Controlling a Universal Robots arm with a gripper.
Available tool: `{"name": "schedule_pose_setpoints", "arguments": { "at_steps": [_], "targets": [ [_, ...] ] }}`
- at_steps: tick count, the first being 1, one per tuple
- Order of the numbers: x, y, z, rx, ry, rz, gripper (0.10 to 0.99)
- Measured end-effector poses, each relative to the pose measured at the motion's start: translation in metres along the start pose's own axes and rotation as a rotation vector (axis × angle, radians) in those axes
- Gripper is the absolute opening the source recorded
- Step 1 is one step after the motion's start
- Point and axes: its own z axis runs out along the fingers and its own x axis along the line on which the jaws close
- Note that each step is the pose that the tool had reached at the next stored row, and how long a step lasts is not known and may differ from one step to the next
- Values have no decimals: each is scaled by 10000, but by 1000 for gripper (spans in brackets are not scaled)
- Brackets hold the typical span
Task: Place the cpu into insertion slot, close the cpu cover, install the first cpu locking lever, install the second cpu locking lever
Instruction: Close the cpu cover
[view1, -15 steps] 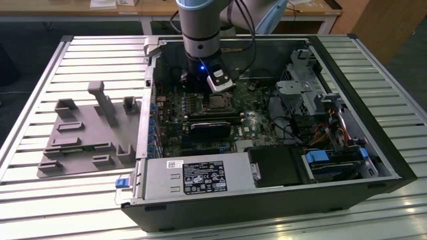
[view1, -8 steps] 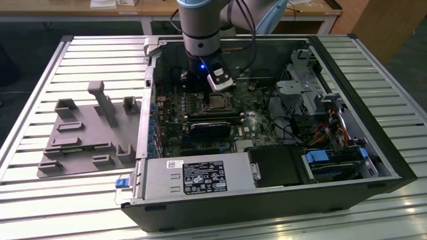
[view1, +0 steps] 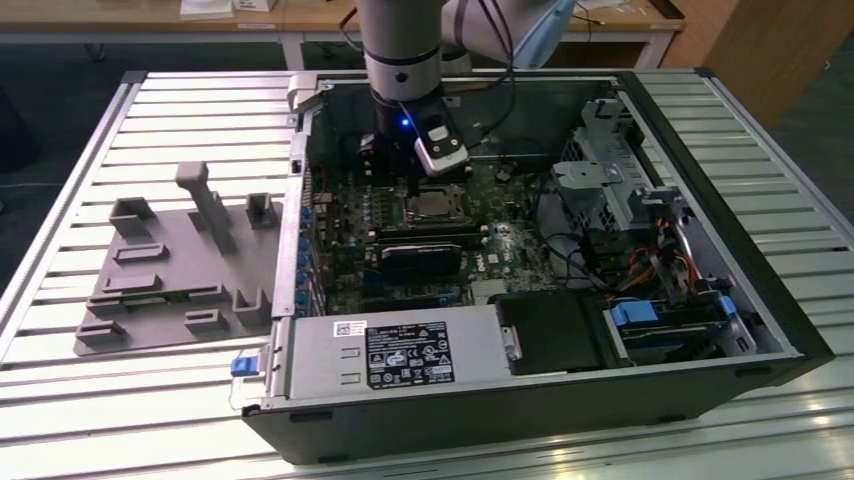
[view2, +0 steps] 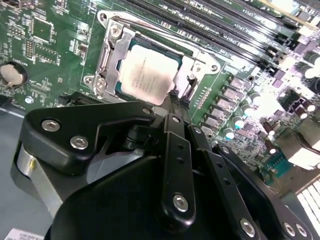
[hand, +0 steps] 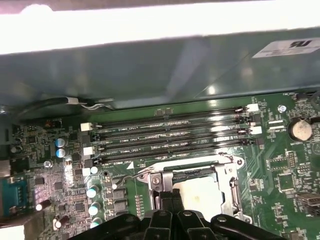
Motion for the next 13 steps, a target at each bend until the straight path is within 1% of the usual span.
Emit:
{"name": "schedule_pose_setpoints", "arguments": {
  "at_steps": [2, 5, 8, 10, 13],
  "targets": [
    [-1, 1, -7, 17, -3, -3, 102],
    [-1, 0, -9, 79, -11, -9, 102],
    [-1, 0, -7, 103, -9, -60, 102],
    [0, -1, -2, 95, 4, -225, 102],
    [0, -1, 9, 62, 36, -613, 102]
  ]
}}
